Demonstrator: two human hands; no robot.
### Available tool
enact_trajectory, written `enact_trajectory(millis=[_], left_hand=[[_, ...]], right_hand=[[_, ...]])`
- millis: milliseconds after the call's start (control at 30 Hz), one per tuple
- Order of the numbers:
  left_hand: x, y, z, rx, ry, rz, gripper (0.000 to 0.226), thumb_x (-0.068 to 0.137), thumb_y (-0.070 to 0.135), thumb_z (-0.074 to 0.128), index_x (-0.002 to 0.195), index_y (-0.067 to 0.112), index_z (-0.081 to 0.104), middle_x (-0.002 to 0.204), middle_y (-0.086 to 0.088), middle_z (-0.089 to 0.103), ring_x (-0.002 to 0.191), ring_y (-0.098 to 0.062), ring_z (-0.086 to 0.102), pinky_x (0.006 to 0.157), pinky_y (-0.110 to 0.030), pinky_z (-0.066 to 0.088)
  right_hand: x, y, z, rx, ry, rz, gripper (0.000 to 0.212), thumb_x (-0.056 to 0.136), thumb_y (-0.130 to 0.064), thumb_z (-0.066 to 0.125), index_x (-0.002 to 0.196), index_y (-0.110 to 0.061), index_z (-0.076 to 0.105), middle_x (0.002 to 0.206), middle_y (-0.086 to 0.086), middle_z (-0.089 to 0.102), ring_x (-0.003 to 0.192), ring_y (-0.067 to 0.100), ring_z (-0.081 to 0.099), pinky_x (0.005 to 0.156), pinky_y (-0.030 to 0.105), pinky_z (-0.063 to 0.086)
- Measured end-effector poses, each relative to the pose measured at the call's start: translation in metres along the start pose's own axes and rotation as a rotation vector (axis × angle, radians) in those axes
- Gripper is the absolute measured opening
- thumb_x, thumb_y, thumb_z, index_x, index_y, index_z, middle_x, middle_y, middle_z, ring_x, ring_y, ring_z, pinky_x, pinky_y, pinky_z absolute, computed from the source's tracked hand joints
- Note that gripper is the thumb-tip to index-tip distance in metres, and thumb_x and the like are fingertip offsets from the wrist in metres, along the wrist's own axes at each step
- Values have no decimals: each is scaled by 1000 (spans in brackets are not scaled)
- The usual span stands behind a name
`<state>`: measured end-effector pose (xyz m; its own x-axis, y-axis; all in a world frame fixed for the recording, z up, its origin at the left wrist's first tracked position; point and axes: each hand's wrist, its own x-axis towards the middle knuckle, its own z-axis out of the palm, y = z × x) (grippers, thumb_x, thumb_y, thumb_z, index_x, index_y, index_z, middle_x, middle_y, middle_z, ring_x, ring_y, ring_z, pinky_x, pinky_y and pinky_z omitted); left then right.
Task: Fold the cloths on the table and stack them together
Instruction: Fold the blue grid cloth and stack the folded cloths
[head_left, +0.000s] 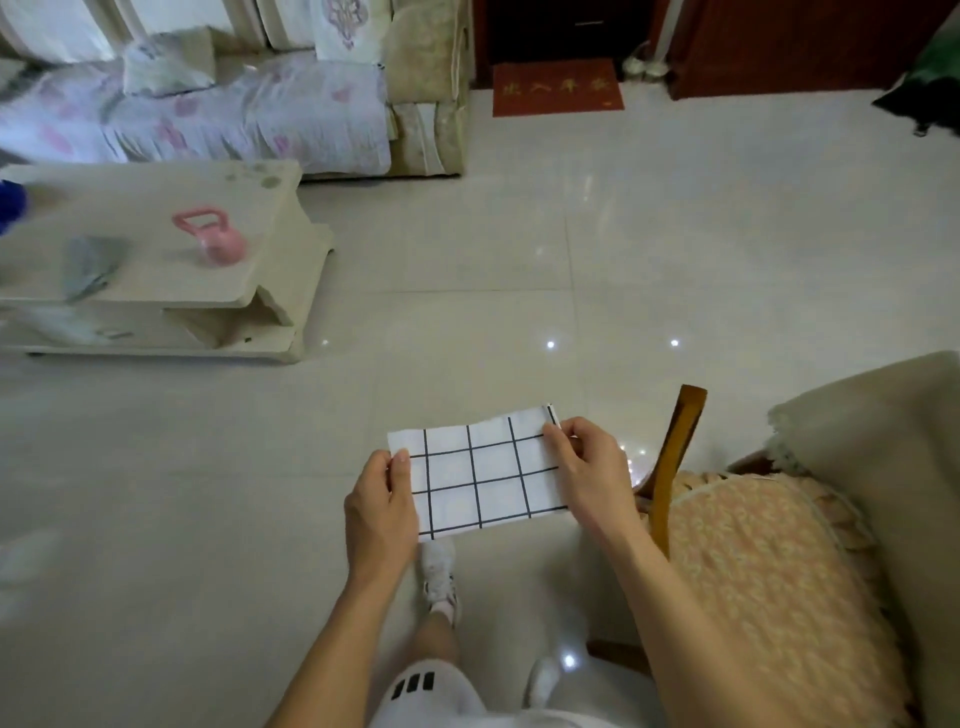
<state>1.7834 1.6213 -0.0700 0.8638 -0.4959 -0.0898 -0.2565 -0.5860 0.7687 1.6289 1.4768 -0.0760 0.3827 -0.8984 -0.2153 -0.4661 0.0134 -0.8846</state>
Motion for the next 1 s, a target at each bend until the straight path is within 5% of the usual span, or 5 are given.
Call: enact_trajectory(millis=[133, 233, 500, 1000], left_hand=[[65, 1, -1, -9, -34, 35, 40, 103, 26, 47, 66, 17, 33, 54, 0, 39, 53, -17, 37, 52, -27, 31], [117, 7, -7, -5, -70, 56, 40, 103, 25, 48, 66, 19, 33, 54, 0, 39, 52, -15, 37, 56, -40, 24], [239, 8, -40, -9, -68, 113, 40, 103, 27, 47, 66, 21, 32, 53, 3, 39, 51, -13, 36, 56, -39, 27], [336, 41, -18, 11, -87, 121, 39, 104, 31, 46, 67, 23, 32, 52, 6, 36, 50, -10, 37, 48, -24, 26]], right_hand=[[36, -20, 31, -11, 63, 1, 26, 101, -33, 55, 80, -19, 62, 66, -2, 60, 61, 3, 49, 55, 19, 36], [66, -43, 55, -15, 110, 28, 26, 100, -34, 55, 81, -18, 62, 66, 2, 61, 60, 5, 48, 56, 20, 36], [135, -119, 123, 21, 160, 18, 25, 101, -30, 55, 79, -18, 62, 66, 5, 61, 57, 7, 46, 53, 18, 35], [236, -142, 142, 14, 119, -25, 23, 102, -29, 53, 85, -17, 64, 72, 4, 64, 67, 14, 56, 56, 15, 39]])
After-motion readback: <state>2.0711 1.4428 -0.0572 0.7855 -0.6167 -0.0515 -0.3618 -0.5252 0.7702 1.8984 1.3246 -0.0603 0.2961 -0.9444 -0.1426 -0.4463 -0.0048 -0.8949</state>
